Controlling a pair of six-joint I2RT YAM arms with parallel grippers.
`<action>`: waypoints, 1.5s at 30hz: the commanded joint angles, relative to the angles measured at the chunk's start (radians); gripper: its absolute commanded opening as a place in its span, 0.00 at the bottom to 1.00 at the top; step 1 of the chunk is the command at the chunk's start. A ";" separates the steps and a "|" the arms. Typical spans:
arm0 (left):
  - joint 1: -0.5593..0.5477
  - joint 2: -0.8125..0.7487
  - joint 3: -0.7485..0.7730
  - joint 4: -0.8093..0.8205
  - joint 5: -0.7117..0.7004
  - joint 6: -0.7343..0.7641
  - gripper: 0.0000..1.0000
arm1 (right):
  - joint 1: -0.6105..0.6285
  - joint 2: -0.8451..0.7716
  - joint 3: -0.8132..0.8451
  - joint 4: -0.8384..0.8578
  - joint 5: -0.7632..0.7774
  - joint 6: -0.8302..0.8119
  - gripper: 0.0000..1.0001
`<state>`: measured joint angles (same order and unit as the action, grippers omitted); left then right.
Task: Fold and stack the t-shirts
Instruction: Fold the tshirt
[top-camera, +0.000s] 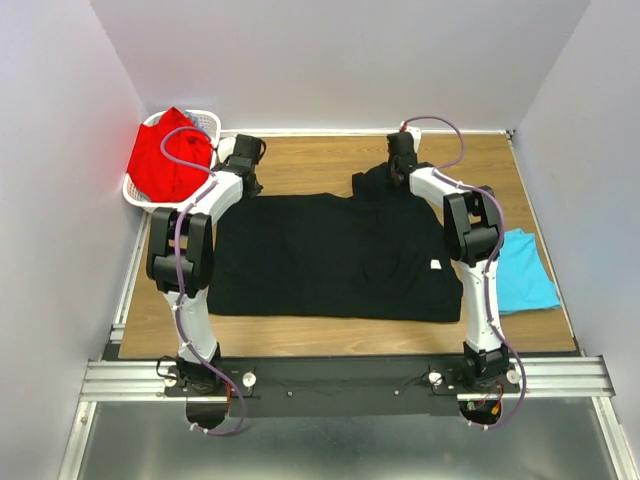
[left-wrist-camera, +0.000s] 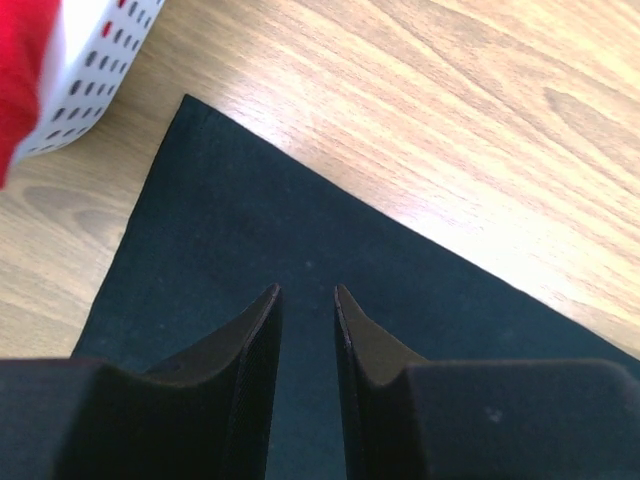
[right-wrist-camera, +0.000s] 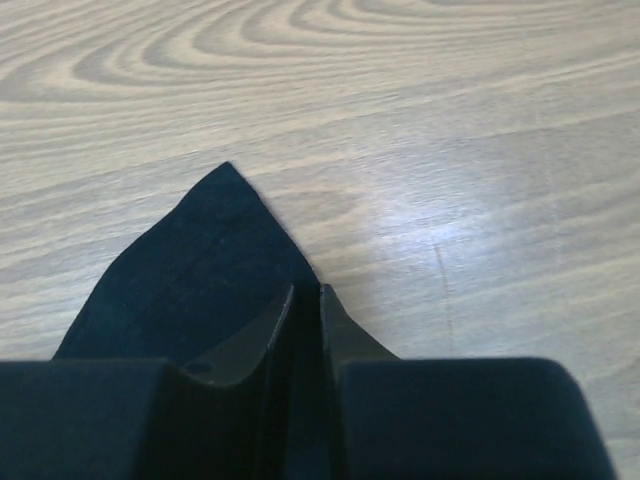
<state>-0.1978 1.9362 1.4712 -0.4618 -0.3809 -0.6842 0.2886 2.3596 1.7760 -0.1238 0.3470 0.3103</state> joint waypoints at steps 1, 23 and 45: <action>0.008 0.035 0.046 -0.014 -0.006 0.018 0.35 | -0.017 0.017 -0.058 -0.131 0.066 0.001 0.18; 0.046 0.266 0.325 -0.188 -0.144 -0.037 0.35 | -0.103 -0.057 -0.098 -0.134 -0.032 0.041 0.11; 0.072 0.400 0.491 -0.281 -0.174 -0.066 0.35 | -0.132 -0.065 -0.099 -0.132 -0.071 0.055 0.10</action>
<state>-0.1371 2.3089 1.9415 -0.7040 -0.5091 -0.7277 0.1680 2.2978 1.7077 -0.1673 0.2890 0.3653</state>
